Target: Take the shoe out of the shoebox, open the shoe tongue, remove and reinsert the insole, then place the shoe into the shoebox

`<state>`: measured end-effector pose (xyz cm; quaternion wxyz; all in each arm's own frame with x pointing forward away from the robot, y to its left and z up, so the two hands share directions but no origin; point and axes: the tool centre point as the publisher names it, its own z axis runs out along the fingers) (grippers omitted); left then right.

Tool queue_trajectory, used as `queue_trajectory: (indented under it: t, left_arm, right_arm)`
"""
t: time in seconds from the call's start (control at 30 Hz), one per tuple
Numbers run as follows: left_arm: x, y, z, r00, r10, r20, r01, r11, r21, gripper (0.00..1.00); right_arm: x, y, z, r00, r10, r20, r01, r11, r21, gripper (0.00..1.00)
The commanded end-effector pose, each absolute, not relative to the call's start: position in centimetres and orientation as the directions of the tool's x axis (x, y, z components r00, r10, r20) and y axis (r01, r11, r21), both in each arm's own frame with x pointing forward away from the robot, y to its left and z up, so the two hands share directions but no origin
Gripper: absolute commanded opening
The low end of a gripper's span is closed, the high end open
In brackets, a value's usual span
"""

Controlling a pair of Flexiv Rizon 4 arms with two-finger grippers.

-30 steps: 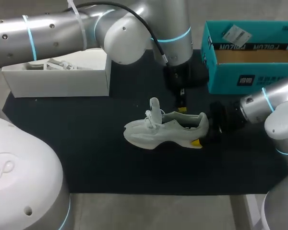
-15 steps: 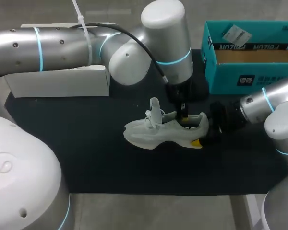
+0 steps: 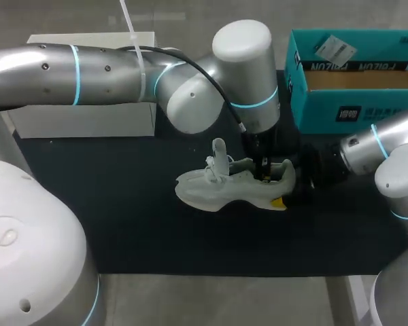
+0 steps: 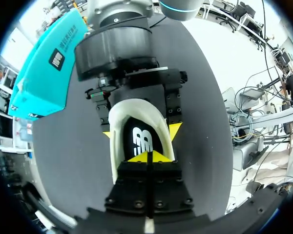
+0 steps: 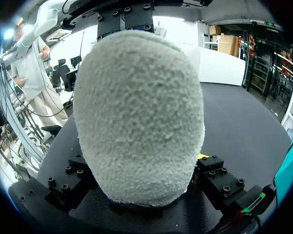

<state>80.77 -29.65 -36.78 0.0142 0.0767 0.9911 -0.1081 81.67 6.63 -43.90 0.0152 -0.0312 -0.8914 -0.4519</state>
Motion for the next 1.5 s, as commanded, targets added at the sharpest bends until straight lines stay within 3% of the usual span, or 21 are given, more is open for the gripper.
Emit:
queue_trajectory:
  t: [0.03,0.8,1.37,1.4,1.43,1.5]
  left_arm:
    - [80.9,-30.2,-37.9,-0.984,0.167,-0.054,0.175,0.965,-0.197,0.0]
    - [79.9,-26.7,-40.3,-0.97,0.207,0.126,0.194,0.975,-0.112,0.0]
    - [78.4,-26.1,-42.0,-0.965,0.216,0.151,0.201,0.974,-0.108,0.0]
    - [78.4,-26.0,-42.1,-0.966,0.21,0.148,0.196,0.975,-0.108,0.05]
    - [78.5,-26.0,-42.1,-0.969,0.206,0.136,0.192,0.975,-0.107,0.28]
    - [78.5,-26.0,-42.1,-0.971,0.208,0.117,0.196,0.975,-0.106,0.24]
  right_arm:
    - [81.7,6.6,-44.7,-0.998,0.043,0.055,0.07,0.591,0.803,0.0]
    - [81.7,6.6,-44.7,-0.998,0.043,0.055,0.07,0.591,0.803,0.0]
    - [81.7,6.6,-44.7,-0.998,0.043,0.055,0.07,0.591,0.803,0.0]
    - [81.7,6.6,-44.7,-0.998,0.043,0.055,0.07,0.591,0.803,0.0]
    - [81.7,6.6,-44.7,-0.998,0.043,0.055,0.07,0.591,0.803,0.0]
    - [81.7,6.6,-44.7,-0.998,0.043,0.055,0.07,0.591,0.803,0.0]
